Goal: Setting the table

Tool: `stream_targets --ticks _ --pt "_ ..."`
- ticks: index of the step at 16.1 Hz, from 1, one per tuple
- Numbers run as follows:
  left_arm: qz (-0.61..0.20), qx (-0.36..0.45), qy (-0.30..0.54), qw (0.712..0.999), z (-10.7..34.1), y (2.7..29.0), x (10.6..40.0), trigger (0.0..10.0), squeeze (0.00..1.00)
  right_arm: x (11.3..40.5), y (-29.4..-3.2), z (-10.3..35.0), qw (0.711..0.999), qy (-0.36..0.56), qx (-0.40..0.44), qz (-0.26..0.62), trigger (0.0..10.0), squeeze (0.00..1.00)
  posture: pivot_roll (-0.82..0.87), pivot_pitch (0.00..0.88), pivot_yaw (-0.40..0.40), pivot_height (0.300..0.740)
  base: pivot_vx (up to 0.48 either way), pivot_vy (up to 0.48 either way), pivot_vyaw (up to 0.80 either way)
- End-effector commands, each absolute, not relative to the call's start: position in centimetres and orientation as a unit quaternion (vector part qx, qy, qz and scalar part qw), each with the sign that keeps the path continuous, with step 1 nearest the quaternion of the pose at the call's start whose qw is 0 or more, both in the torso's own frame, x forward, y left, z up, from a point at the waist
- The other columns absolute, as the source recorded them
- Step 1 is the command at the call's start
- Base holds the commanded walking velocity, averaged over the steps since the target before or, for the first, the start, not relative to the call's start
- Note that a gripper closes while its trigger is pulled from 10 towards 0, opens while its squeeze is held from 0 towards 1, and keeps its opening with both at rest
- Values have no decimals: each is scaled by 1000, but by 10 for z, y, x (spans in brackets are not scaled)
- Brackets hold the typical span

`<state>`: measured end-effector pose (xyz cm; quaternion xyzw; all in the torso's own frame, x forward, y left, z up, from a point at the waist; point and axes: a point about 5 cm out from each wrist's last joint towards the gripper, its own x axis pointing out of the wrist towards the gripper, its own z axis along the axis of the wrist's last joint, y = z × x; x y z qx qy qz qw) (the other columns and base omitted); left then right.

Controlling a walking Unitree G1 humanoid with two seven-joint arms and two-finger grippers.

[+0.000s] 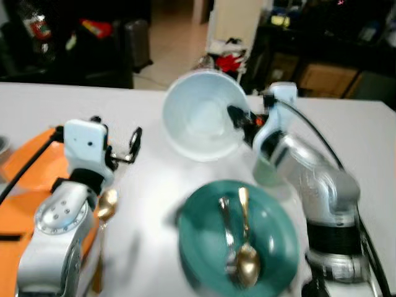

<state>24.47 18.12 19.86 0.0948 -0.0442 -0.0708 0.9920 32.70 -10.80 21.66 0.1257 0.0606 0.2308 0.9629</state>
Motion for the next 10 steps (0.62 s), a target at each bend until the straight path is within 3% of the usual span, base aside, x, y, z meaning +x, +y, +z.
stream_targets --ticks 1,8,10 --pt "-95 98 -38 990 198 174 245 10000 0 336 -126 217 967 74 144 199 10000 0 5 0 -62 740 0 0 0" --pt "-193 155 -5 969 206 180 243 10000 0 386 -125 199 927 256 195 193 10000 0 7 0 -41 740 0 0 0" --pt "-212 160 3 964 206 180 243 10000 0 391 -127 196 926 265 202 179 10000 0 7 0 -41 740 0 0 0"
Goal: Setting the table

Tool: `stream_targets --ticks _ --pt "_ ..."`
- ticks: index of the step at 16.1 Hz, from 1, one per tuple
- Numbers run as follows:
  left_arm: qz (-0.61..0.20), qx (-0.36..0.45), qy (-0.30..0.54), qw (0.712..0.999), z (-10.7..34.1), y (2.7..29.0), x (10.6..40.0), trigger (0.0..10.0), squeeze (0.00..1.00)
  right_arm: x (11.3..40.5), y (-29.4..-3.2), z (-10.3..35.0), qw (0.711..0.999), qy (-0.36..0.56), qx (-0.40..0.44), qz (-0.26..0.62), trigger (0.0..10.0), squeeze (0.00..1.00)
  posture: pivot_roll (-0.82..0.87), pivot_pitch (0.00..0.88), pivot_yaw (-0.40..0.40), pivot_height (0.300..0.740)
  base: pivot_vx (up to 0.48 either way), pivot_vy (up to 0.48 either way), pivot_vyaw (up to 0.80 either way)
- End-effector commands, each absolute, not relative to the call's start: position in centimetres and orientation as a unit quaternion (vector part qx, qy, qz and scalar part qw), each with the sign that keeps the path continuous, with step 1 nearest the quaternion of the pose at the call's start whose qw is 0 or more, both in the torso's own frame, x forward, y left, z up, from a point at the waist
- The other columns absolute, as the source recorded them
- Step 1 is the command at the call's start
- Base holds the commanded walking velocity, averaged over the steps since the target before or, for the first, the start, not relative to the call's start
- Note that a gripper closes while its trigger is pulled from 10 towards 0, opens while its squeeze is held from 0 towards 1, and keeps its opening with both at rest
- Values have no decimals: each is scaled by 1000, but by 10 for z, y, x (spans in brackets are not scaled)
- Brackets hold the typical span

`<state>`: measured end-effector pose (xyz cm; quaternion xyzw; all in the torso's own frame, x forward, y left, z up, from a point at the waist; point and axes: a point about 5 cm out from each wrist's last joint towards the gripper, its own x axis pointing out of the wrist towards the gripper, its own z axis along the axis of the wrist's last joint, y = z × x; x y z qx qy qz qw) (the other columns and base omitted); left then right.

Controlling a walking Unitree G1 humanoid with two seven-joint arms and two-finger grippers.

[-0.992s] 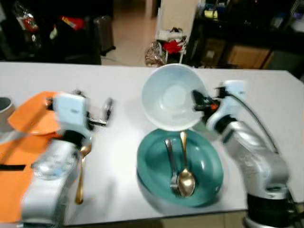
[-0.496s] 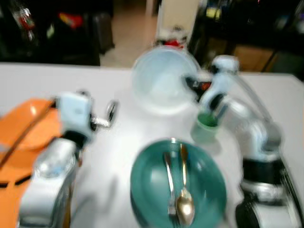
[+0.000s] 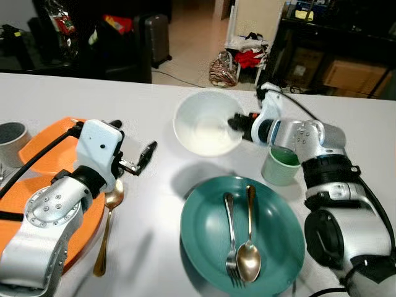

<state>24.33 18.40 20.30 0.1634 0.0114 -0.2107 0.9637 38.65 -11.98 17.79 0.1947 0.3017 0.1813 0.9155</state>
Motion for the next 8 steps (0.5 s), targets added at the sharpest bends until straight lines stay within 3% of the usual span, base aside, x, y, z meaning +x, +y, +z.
stream_targets --ticks 1,8 --pt "-240 169 15 956 208 182 243 10000 0 395 -126 192 928 273 187 173 10000 0 7 0 -31 740 0 0 0" --pt "-333 177 54 924 215 189 235 10000 0 399 -116 177 913 316 202 162 10000 0 18 0 -16 740 0 0 0"
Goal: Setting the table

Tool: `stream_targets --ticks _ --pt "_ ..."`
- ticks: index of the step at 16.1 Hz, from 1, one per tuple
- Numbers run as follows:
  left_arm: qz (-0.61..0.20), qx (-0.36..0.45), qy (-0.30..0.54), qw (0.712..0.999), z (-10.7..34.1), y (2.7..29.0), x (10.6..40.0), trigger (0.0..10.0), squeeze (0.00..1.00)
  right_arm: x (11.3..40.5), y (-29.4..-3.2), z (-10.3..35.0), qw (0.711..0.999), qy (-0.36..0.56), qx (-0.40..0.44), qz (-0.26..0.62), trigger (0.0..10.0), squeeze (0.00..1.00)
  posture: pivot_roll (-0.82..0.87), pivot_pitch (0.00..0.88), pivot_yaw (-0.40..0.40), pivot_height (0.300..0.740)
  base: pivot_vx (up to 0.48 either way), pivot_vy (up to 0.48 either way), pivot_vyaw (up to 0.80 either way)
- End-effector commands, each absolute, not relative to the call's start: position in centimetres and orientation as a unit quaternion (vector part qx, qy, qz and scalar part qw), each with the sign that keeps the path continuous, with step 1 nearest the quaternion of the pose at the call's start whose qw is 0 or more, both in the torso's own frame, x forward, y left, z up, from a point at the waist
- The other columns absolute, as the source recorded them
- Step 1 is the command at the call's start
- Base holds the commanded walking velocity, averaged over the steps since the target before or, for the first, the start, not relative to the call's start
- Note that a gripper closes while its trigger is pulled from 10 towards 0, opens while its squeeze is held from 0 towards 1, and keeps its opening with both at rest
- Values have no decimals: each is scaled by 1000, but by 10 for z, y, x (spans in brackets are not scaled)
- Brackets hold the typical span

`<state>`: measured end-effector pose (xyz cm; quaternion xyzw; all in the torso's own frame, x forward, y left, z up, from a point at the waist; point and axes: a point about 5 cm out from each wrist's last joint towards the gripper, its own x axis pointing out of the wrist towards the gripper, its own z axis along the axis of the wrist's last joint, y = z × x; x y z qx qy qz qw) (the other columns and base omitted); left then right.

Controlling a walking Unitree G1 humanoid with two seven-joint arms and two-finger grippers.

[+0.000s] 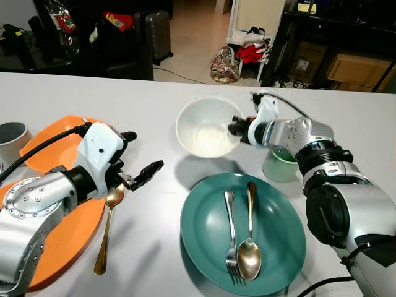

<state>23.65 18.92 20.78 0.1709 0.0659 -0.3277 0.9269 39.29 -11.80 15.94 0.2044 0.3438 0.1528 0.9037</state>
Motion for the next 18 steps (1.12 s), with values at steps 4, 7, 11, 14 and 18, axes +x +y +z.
stream_targets --ticks 4,7,11,14,18 --pt "-350 176 67 918 214 189 232 10000 0 393 -116 158 903 352 194 154 10000 0 21 0 -18 740 0 0 0" --pt "-353 176 67 917 215 189 231 10000 0 392 -115 154 896 347 235 149 10000 0 24 0 -18 740 0 0 0" --pt "-353 179 70 916 214 189 231 10000 0 391 -113 149 891 351 249 148 10000 847 31 0 -21 740 0 0 0" --pt "-353 182 71 915 215 190 231 10000 0 388 -113 142 890 356 246 142 10000 933 35 0 -21 740 0 0 0" --pt "-352 184 69 915 217 190 231 10000 0 388 -116 141 888 359 249 142 10000 933 35 0 -20 740 0 0 0"
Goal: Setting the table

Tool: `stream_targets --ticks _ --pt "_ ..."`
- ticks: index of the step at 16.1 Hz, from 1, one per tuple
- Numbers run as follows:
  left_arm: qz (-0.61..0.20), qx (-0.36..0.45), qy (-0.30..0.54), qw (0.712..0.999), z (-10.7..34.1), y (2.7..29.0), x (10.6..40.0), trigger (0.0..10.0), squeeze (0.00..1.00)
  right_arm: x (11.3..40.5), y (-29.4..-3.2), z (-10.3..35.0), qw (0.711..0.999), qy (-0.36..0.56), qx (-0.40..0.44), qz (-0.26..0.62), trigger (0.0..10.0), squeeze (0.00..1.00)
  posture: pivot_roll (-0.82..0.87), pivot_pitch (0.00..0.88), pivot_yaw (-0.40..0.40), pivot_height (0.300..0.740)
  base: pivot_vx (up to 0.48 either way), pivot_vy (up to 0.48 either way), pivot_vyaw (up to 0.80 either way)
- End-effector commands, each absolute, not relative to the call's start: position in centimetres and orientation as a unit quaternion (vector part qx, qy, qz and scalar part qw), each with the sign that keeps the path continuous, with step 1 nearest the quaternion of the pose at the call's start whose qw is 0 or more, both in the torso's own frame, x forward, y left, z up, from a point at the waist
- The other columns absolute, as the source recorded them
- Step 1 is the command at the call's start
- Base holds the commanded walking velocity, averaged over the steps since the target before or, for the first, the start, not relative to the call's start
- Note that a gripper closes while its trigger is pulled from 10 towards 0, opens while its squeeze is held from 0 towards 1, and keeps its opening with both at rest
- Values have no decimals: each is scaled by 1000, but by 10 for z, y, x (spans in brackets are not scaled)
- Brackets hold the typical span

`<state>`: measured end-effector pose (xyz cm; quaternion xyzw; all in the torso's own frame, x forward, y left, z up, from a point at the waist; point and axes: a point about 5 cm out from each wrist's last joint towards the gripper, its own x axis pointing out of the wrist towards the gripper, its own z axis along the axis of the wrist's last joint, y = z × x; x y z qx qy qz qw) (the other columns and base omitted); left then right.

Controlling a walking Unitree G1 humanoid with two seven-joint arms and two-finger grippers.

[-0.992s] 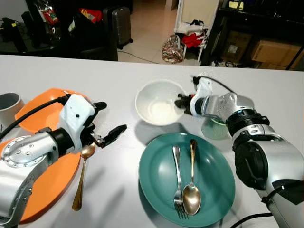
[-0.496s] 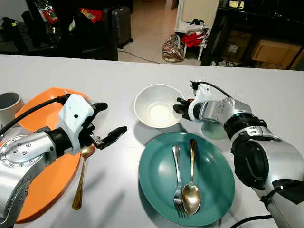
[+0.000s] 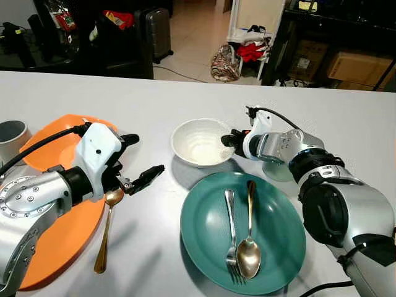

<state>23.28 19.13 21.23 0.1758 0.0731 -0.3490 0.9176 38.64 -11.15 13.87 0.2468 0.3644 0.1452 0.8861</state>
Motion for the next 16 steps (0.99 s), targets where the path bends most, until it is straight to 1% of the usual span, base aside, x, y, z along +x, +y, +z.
stream_targets --ticks 1,3,6,8,9,10,11,12,13,15,16 --pt "-350 185 67 916 218 190 232 10000 0 388 -119 144 887 363 246 145 10000 929 33 0 -22 740 0 0 0" --pt "-349 185 65 916 218 191 232 10000 0 386 -128 145 885 377 228 150 10000 922 17 0 -22 740 0 0 0" --pt "-352 178 64 917 216 188 231 10000 0 381 -133 148 871 400 232 169 10000 906 -3 0 -14 740 0 0 0" --pt "-349 159 59 922 215 184 230 10000 0 371 -142 168 868 391 238 192 10000 882 -14 0 -4 740 0 0 0" --pt "-343 142 61 927 213 182 229 10000 0 360 -145 181 874 374 234 206 10000 808 -23 0 1 740 0 0 0" --pt "-337 127 64 931 212 181 228 10000 0 351 -146 191 880 359 222 217 10000 710 -26 0 4 740 0 0 0" --pt "-324 108 68 937 210 179 226 10000 0 339 -145 204 890 337 203 231 10000 0 -37 0 13 740 0 0 0" --pt "-317 100 69 941 209 178 225 10000 0 334 -144 210 895 325 194 237 10000 0 -37 0 13 740 0 0 0" --pt "-288 83 63 952 208 176 223 10000 0 319 -143 222 918 278 148 242 10000 0 -44 0 13 740 0 0 0" --pt "-221 78 26 972 212 177 220 10000 0 290 -140 236 957 169 76 223 10000 0 -43 0 6 740 0 0 0" --pt "-186 69 17 980 212 180 219 10000 0 278 -136 236 966 139 46 215 10000 0 -43 0 11 740 0 0 0"
